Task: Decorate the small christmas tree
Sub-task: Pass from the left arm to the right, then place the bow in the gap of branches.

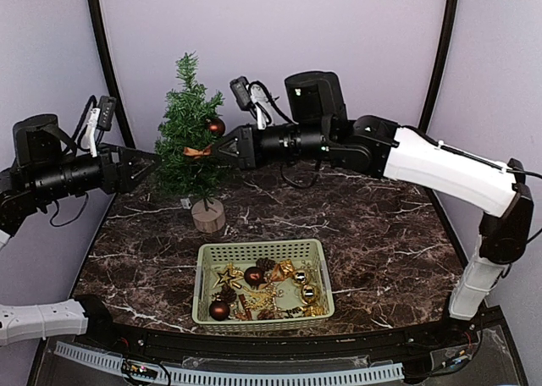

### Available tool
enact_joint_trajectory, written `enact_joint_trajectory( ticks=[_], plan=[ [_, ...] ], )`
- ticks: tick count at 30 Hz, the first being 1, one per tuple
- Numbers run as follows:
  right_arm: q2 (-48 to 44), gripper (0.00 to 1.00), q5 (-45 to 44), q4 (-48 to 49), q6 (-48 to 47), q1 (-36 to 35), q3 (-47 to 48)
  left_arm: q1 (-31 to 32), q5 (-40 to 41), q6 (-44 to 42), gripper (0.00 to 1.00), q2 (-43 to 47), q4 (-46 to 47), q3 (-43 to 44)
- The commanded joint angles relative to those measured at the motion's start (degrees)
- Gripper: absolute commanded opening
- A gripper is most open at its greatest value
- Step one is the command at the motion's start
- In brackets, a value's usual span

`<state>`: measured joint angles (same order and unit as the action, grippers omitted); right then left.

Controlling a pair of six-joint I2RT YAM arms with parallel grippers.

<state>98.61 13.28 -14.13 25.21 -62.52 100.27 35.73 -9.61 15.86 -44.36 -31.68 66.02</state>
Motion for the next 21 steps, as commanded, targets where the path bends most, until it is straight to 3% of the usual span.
enact_joint_trajectory(
  ticks=[1,3,8,13,21],
  plan=[
    [7.63,0.0,-5.61,-3.1,-3.74,1.05,12.86,-6.05,11.78,1.74,0.91,0.34,-1.75,0.24],
    [11.96,0.0,-5.73,-4.25,-4.37,1.38,19.2,-8.04,10.42,2.13,0.92,0.7,2.01,-0.81],
    [19.88,0.0,-3.63,-7.6,-4.89,2.9,30.08,-9.58,3.48,4.13,0.73,-3.32,8.83,-2.15],
    [22.55,0.0,0.03,-5.16,-4.03,4.15,30.53,-10.11,0.87,5.6,0.64,-5.38,13.63,-4.5],
    [25.26,0.0,-2.17,-3.63,-3.42,5.49,31.35,-11.18,0.74,4.93,0.56,-8.79,15.65,-4.99]
  ],
)
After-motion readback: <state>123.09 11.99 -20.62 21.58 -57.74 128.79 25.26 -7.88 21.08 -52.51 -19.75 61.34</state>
